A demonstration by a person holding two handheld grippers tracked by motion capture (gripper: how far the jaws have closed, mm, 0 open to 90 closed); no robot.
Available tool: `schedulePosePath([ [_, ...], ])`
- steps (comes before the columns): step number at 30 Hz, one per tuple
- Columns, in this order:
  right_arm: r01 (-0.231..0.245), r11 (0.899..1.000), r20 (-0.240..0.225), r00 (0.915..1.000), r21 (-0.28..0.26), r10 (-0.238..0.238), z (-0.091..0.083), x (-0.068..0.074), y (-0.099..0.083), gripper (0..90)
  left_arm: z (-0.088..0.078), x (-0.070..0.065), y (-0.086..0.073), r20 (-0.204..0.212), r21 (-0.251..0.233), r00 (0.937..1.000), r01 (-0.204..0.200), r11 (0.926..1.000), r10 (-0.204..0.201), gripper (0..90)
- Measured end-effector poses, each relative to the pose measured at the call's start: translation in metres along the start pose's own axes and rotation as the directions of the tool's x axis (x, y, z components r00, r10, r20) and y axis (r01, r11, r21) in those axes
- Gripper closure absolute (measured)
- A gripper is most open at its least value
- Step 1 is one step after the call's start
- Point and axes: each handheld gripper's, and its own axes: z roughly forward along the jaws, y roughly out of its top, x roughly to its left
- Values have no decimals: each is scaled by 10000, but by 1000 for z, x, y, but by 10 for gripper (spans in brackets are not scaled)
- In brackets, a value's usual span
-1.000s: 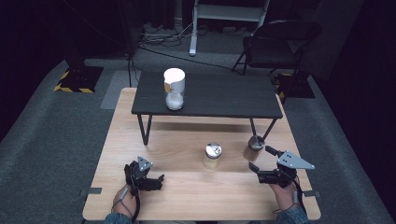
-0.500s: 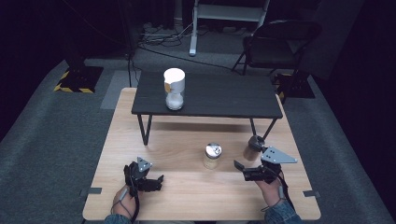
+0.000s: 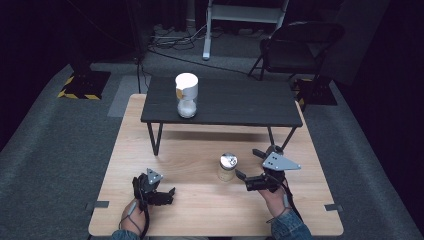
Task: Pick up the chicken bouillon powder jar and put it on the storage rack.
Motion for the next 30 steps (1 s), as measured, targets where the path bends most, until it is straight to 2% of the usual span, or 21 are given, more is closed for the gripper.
schedulePosePath([
  [8, 27, 10000, -144, 9999, 6, -27, 14, 5, 6, 5, 0, -2, -1, -91, -21, 10000, 32, 10000, -32, 2],
  [18, -223, 9998, -303, 9993, -8, 223, 30, 7, 5, 0, -1, -4, -1, -97, -20, 9999, 87, 10000, -87, 2],
  [30, -292, 9990, -95, 9995, 330, 295, 46, 13, -2, 1, -1, -4, -1, -91, -19, 9999, 90, 10000, -91, 2],
])
